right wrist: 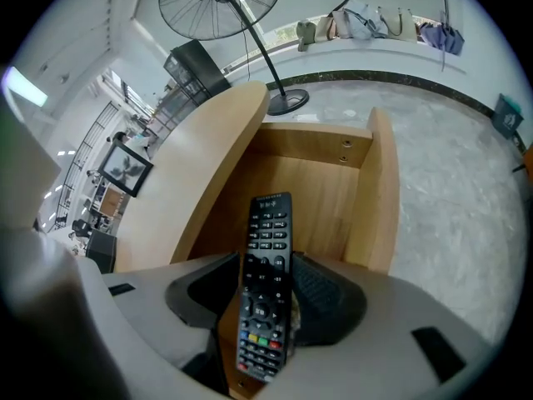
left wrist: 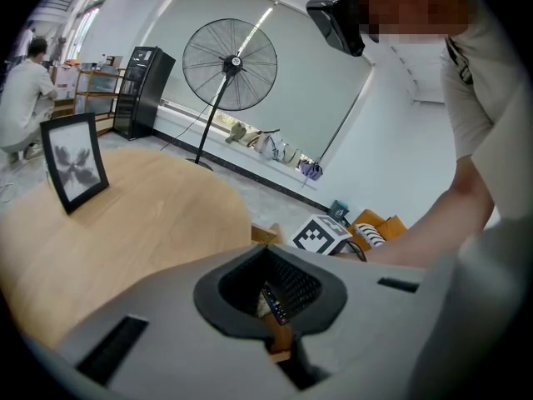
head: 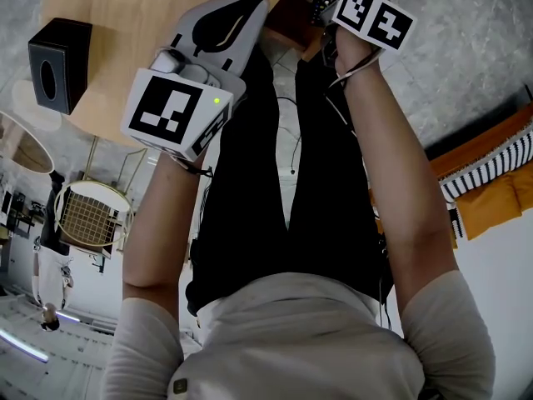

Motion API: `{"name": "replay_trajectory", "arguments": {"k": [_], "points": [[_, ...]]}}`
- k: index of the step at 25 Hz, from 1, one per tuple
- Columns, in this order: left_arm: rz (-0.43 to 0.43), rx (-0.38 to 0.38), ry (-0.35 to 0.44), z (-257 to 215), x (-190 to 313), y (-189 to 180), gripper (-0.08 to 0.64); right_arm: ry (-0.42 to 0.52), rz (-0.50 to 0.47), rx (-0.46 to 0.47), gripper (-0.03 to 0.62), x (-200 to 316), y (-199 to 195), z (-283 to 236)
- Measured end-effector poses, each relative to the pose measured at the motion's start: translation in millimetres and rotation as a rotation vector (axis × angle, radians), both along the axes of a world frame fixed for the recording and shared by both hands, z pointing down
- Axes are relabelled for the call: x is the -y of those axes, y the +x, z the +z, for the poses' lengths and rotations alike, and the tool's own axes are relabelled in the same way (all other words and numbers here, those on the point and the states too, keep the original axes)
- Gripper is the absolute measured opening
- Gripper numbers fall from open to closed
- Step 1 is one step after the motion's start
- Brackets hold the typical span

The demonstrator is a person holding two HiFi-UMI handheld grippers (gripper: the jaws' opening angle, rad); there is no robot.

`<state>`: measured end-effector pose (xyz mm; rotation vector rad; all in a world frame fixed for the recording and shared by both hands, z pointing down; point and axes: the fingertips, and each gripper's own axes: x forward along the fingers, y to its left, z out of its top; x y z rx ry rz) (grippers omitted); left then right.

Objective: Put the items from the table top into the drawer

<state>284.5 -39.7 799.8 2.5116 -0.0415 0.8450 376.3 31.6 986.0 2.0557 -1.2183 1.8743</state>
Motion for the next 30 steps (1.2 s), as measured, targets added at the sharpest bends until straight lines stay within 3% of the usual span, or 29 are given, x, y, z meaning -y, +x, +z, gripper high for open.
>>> {"name": "replay_trajectory", "arguments": {"k": [17,25,30], "points": [[-0.014,-0.025,0.009,-26,5,-9,0.009,0.019,-0.018,-0.025,0.218,5,-3,-26],[-0.022,-0.060,0.054,-84,7,-6,0.009,0.077,-0.079,-0.075,0.213,14,3,-90],[-0.033,-0.074,0.090,-137,2,-14,0.009,0.152,-0.143,-0.128,0.163,18,2,-163]]}}
